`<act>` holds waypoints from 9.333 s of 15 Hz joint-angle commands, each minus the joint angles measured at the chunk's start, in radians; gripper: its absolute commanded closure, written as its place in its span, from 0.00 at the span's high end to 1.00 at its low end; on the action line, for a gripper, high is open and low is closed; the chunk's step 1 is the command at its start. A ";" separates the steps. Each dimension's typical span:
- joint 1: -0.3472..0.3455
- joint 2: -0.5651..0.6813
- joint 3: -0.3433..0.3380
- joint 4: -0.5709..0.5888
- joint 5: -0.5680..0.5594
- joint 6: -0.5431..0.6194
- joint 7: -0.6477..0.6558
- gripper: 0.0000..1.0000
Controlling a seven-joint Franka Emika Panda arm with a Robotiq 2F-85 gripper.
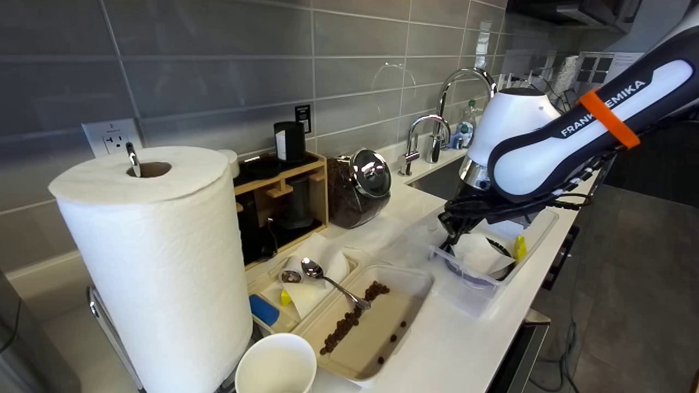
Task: Take the paper towel out of the plastic box
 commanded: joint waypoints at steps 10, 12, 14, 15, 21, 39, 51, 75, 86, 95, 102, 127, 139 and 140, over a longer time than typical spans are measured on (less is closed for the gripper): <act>-0.054 -0.361 0.017 -0.059 -0.103 -0.209 0.119 0.00; -0.089 -0.417 0.031 -0.045 -0.158 -0.228 0.138 0.00; -0.129 -0.452 0.050 -0.025 -0.220 -0.235 0.148 0.00; -0.147 -0.463 0.060 -0.017 -0.248 -0.225 0.149 0.00; -0.172 -0.467 0.069 0.013 -0.273 -0.209 0.115 0.01; 0.197 -0.361 -0.008 0.139 0.209 0.044 -0.355 0.00; 0.290 -0.224 0.015 0.323 0.462 -0.096 -0.724 0.01; 0.255 -0.004 0.169 0.390 0.992 -0.338 -1.129 0.00; 0.214 0.087 0.222 0.394 1.021 -0.329 -1.143 0.00; 0.203 0.104 0.196 0.357 0.730 -0.251 -0.970 0.00; 0.188 0.128 0.188 0.372 0.383 -0.107 -0.755 0.00; 0.118 0.013 0.377 0.353 0.455 -0.192 -0.747 1.00; 0.235 -0.603 0.225 -0.158 0.520 -0.548 -0.454 1.00; 0.229 -0.659 0.216 -0.180 0.487 -0.611 -0.400 1.00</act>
